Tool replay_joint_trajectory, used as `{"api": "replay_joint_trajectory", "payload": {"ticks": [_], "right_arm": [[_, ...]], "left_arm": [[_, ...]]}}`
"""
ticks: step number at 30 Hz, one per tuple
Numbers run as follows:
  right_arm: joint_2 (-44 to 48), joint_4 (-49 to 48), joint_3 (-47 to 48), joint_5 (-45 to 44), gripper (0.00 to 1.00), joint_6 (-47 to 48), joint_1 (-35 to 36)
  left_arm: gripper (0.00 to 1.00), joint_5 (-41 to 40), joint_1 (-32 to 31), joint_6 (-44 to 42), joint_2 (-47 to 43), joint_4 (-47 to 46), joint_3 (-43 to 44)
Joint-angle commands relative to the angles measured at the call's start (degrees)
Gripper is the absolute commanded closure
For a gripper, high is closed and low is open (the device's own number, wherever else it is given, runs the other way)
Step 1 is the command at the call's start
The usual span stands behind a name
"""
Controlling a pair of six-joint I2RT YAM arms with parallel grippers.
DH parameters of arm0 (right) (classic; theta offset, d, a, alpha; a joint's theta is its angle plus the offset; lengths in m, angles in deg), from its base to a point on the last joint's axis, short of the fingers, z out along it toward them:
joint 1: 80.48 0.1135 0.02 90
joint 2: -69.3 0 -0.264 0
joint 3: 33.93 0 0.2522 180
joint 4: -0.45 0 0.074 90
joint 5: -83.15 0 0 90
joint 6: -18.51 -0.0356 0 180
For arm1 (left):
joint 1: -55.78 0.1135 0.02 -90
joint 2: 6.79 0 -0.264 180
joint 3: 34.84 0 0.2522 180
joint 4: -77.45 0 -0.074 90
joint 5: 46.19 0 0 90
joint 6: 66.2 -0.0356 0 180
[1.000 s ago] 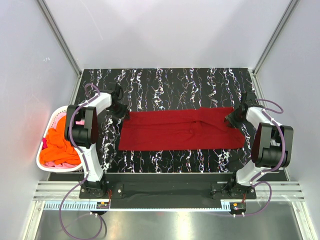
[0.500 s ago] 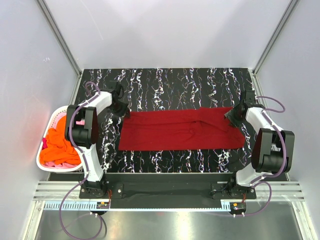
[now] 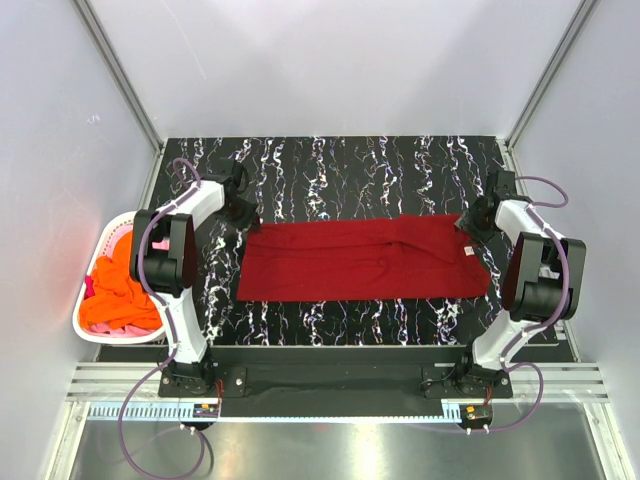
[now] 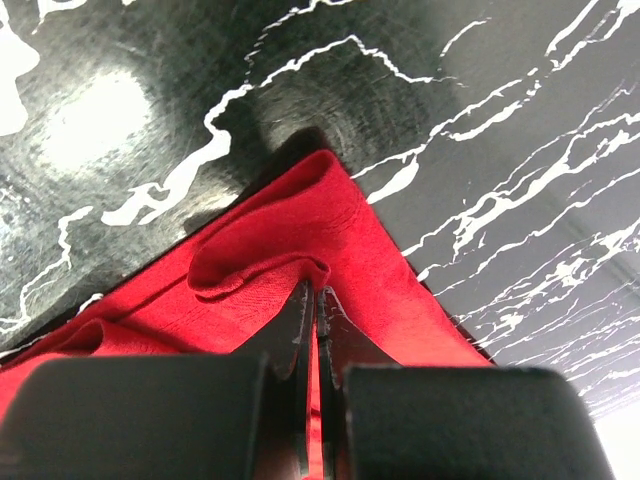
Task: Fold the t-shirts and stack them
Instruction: Fold the tshirt
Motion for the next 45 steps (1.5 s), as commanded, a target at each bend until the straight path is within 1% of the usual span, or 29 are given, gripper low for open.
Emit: {"api": "replay_joint_trajectory", "payload": {"ticks": [1,2,10,16,18,19,20,21,23,24,26,27,29,32,39,45], "right_arm": [[-1.96,-2.64,2.22,4.0,0.47,5.55,-1.25],[-2.22,-3.16,2.05,5.66,0.47,5.82,-1.6],[-5.21,-8.26,0.91,8.92,0.46,6.79,-2.57],[-7.23,-10.02,0.64,8.4,0.48,7.05,-2.57],[-7.41,-10.11,0.64,7.96,0.5,7.23,-2.57],[-7.23,-10.2,0.56,7.7,0.53,7.23,-2.66],[-6.88,-10.37,0.47,7.26,0.61,7.32,-2.57],[-6.71,-10.38,0.47,7.17,0.67,7.4,-2.66],[-6.18,-10.29,0.56,6.21,0.73,7.41,-2.66],[-6.0,-10.37,0.56,6.03,0.79,7.32,-2.66],[-4.95,-10.2,0.56,5.67,0.87,7.23,-2.66],[-4.77,-10.29,0.56,5.76,0.95,7.23,-2.57],[-3.99,-10.11,0.82,5.5,1.0,7.32,-2.57],[-2.67,-9.24,1.52,4.45,1.0,7.58,-2.57],[-0.99,-6.6,5.39,5.32,1.0,7.06,-2.57],[-0.46,-6.16,11.0,5.41,1.0,8.63,-2.57]], "left_arm": [[1.0,-0.46,-0.18,-2.07,-1.95,-2.6,1.16],[1.0,-0.2,-0.27,-2.07,-1.95,-2.69,1.16],[1.0,-1.33,-0.27,-2.59,-2.65,-3.83,1.6],[1.0,-2.13,-0.18,-3.12,-2.82,-4.27,1.43],[1.0,-2.13,-0.27,-3.12,-3.0,-4.36,1.34],[1.0,-2.13,-0.27,-3.12,-3.0,-4.36,1.34],[1.0,-2.13,-0.18,-3.21,-3.09,-4.45,1.34],[1.0,-1.95,-0.27,-3.3,-3.35,-4.62,1.34],[1.0,-1.6,-0.18,-3.82,-3.35,-5.15,1.34],[1.0,-1.69,-0.18,-4.26,-3.61,-5.85,1.42],[1.0,-1.6,-0.27,-4.96,-3.79,-6.47,1.95],[1.0,-1.51,-0.18,-5.32,-3.7,-6.56,2.21],[1.0,-1.42,-0.18,-6.19,-3.79,-6.56,2.74],[1.0,-1.69,-0.18,-6.81,-4.14,-6.65,3.71],[1.0,-1.43,-0.18,-8.65,-4.76,-6.65,5.82],[1.0,-2.57,0.43,-12.26,-4.15,-6.82,10.12]]}}
